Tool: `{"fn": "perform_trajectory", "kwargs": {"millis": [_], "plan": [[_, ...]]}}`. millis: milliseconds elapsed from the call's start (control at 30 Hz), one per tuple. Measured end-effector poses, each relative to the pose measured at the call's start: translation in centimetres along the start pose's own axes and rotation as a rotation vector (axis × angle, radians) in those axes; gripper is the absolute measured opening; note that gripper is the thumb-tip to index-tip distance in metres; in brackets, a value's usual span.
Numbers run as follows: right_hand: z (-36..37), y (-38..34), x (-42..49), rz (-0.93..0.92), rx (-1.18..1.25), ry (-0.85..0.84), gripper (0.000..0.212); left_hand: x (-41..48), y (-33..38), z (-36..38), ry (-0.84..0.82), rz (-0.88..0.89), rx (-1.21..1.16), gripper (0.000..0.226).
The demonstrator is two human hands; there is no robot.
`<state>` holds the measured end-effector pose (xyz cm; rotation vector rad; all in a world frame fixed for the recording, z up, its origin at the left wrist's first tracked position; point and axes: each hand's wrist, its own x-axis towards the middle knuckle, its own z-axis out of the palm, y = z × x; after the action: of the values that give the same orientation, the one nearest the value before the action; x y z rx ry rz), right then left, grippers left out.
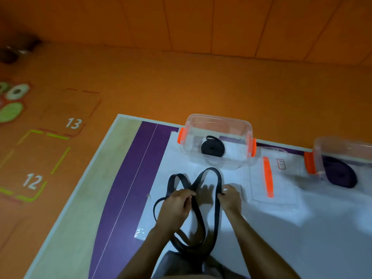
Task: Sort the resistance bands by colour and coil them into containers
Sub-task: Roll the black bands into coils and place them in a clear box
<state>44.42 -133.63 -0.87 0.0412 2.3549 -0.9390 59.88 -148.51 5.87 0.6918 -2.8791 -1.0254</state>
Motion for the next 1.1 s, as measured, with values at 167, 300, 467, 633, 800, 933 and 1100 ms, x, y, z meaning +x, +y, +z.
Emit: {"fn": "perform_trajectory", "kwargs": {"millis": [167,300,467,633,800,933,1100], "plan": [[-1.3,-0.5,-3.5,-0.197,0.157,0.035,0.026,0.1,0.9,0.9,0.066,0.008,-0.098,0.042],[-3.6,-0.7,-6.2,-0.326,0.304,0.037,0.037,2.0,2.4,0.9,0.126,-0.049,-0.217,0.064],[-6.9,-1.6,-8.3,-0.364,0.450,0.033,0.034,3.3,3.9,0.6,-0.034,0.007,-0.454,0.043],[-7.9,-1.8,-9.6,-0.278,0.659,-0.031,0.036,2.3,6.0,0.5,0.031,0.096,-0.475,0.029],[-8.5,-3.0,-11.0,-0.228,0.798,-0.172,0.027,1.9,7.8,-0.1,0.102,0.178,-0.337,0.026],[-8.7,-4.0,-11.9,-0.200,0.810,-0.059,0.013,1.4,8.3,0.0,0.053,0.189,-0.273,0.031],[-8.8,-4.2,-12.3,-0.227,0.769,0.089,0.004,1.0,9.3,-0.2,0.102,0.211,-0.208,0.031]]}}
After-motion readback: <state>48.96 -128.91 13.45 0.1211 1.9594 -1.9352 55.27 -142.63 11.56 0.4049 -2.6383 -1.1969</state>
